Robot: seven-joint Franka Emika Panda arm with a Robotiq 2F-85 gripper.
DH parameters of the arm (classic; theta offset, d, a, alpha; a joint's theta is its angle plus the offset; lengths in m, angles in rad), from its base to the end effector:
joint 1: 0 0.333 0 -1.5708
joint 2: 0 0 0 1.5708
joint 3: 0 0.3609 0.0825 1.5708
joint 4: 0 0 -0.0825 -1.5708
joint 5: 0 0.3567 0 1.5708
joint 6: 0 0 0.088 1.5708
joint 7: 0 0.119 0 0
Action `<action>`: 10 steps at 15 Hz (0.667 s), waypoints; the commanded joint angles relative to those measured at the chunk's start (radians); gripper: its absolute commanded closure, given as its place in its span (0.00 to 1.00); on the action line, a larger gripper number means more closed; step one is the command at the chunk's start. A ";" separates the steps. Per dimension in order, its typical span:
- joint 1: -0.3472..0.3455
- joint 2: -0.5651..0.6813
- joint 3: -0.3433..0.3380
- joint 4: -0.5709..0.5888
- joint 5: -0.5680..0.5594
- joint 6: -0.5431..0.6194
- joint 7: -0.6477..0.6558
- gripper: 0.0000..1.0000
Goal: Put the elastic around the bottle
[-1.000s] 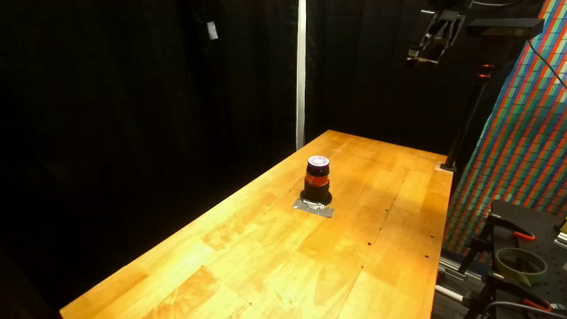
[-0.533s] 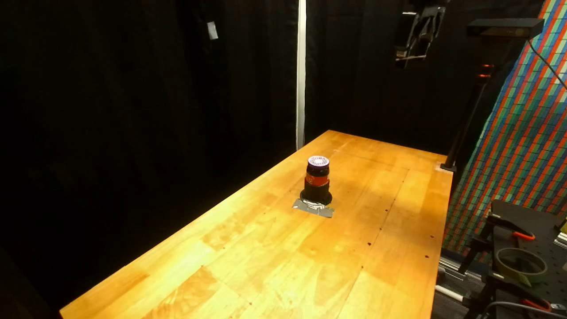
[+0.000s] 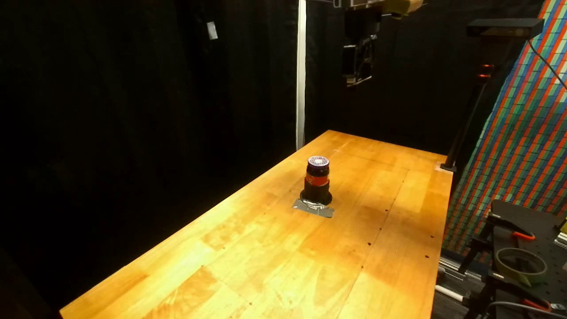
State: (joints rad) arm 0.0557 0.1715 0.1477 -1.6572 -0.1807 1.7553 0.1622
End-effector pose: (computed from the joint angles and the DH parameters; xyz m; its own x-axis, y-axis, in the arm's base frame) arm 0.5807 0.0947 0.5403 0.9960 0.0755 -0.0485 0.0823 -0.9838 0.1590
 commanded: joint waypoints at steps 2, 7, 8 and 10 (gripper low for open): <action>0.068 0.272 -0.049 0.297 -0.089 0.014 0.034 0.00; 0.099 0.517 -0.088 0.534 -0.047 0.047 0.001 0.00; 0.099 0.560 -0.091 0.579 -0.036 0.039 -0.004 0.00; 0.101 0.641 -0.094 0.666 -0.014 0.013 -0.016 0.00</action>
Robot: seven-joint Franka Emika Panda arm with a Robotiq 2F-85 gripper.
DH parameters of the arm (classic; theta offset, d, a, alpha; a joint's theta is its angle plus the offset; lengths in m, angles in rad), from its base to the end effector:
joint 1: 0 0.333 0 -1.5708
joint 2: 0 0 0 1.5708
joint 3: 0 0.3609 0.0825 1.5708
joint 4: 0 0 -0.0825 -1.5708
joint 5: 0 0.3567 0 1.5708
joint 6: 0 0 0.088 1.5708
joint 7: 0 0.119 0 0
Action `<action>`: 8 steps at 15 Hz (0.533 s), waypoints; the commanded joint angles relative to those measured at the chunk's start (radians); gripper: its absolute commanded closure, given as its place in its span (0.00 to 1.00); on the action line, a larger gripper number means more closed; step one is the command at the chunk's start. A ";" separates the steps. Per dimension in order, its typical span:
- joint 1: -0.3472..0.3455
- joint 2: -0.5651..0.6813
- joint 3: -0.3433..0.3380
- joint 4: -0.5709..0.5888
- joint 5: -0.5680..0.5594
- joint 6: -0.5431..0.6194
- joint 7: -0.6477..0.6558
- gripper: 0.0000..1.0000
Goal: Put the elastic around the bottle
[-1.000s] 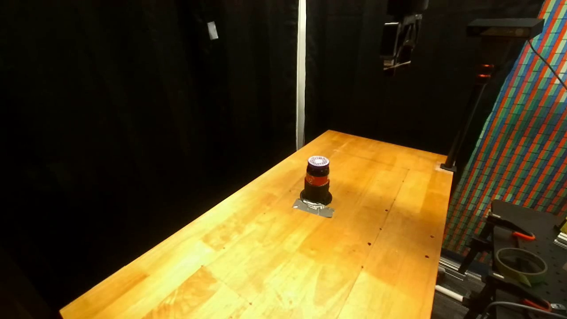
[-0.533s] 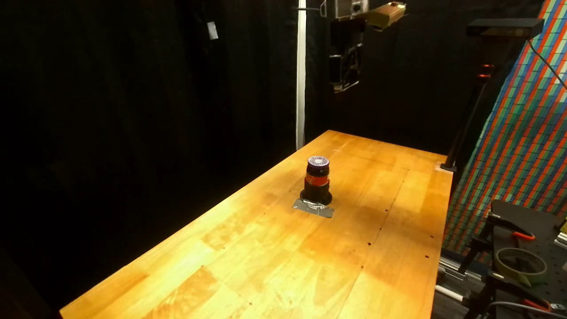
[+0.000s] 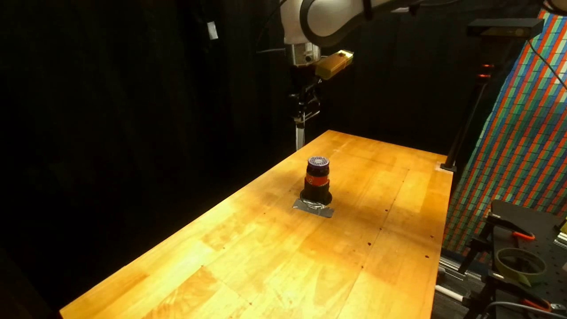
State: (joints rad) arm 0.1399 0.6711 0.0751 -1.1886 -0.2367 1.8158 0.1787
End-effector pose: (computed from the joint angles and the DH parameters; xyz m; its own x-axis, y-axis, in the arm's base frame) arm 0.7284 0.1200 0.4214 0.9965 0.0821 -0.0137 0.0832 -0.9793 0.1846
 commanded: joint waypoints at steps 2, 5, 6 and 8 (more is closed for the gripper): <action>0.017 0.215 -0.023 0.278 0.068 -0.071 -0.042 0.00; 0.014 0.311 -0.027 0.388 0.097 -0.120 -0.050 0.00; 0.013 0.340 -0.029 0.425 0.109 -0.144 -0.048 0.00; 0.007 0.378 -0.028 0.478 0.131 -0.189 -0.050 0.00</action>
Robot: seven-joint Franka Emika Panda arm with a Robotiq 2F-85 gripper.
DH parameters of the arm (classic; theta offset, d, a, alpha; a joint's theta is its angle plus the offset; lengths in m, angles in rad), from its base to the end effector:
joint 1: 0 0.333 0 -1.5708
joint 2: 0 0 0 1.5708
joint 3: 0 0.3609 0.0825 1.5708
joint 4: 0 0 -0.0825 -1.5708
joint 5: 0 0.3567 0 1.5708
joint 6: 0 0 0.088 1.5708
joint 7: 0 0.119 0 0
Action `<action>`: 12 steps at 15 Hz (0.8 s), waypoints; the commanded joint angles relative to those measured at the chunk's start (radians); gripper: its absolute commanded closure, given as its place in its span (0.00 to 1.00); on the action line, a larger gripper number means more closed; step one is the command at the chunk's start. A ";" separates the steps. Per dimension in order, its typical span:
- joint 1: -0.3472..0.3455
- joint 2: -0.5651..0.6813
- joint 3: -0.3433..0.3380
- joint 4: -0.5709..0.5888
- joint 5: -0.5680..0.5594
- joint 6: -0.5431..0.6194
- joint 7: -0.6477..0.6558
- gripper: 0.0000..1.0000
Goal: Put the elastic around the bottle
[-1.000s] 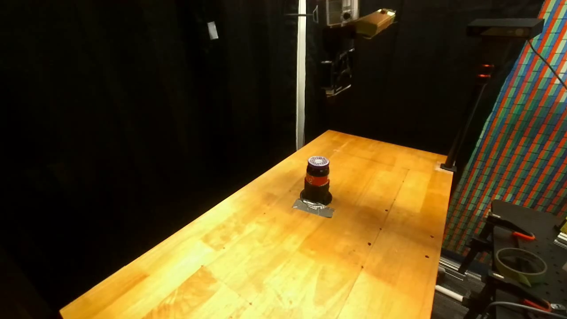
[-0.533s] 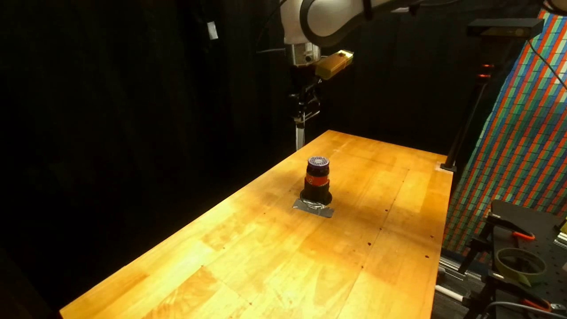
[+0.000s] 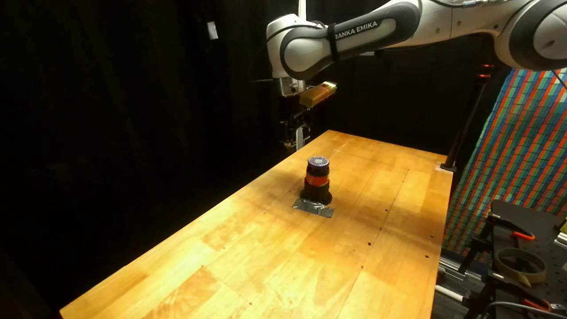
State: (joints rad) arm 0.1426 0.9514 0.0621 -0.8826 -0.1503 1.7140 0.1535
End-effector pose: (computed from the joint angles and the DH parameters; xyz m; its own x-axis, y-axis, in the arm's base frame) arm 0.7714 0.1232 0.3346 0.9933 0.0524 -0.1033 0.0639 -0.9917 0.1116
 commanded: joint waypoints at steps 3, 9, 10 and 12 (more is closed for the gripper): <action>-0.005 0.133 -0.012 0.222 0.076 -0.127 -0.022 0.00; -0.033 0.132 0.013 0.214 0.080 -0.184 -0.003 0.00; -0.035 0.131 0.016 0.210 0.081 -0.190 -0.006 0.00; -0.034 0.130 0.016 0.200 0.078 -0.191 -0.005 0.00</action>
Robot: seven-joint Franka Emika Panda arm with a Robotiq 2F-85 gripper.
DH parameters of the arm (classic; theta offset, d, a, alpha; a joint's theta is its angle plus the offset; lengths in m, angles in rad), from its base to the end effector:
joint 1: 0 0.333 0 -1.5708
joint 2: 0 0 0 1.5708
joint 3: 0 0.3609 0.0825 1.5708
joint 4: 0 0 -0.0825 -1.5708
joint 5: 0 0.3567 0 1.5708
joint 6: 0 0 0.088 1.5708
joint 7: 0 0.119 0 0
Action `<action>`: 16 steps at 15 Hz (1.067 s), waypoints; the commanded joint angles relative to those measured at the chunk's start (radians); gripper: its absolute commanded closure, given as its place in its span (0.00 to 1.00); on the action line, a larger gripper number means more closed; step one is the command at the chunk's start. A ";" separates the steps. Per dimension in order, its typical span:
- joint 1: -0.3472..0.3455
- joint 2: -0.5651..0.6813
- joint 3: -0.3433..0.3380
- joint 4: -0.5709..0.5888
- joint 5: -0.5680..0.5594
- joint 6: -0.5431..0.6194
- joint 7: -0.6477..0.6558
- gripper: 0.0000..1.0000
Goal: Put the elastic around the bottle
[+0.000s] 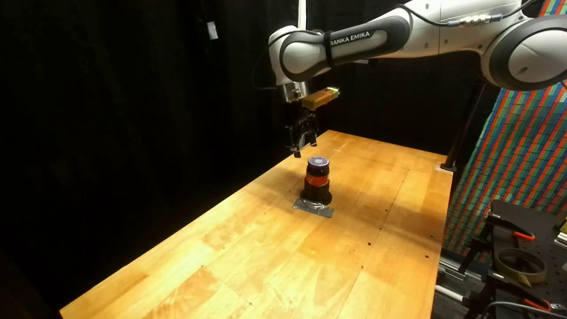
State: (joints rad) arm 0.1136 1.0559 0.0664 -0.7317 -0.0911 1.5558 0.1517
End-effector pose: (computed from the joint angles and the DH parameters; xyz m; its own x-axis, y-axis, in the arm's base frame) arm 0.7723 0.1042 0.3074 0.9752 0.0029 -0.2211 0.0178 -0.9977 0.0654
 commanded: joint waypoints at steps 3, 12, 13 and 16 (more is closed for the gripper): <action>-0.002 0.043 0.007 0.046 0.011 -0.013 0.000 0.00; -0.002 0.040 0.024 0.002 0.016 -0.017 -0.008 0.00; -0.004 0.037 0.028 -0.002 0.017 -0.025 -0.008 0.00; -0.007 0.037 0.028 -0.001 0.012 -0.020 0.002 0.00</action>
State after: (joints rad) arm 0.1147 1.1021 0.0888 -0.7373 -0.0911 1.5510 0.1519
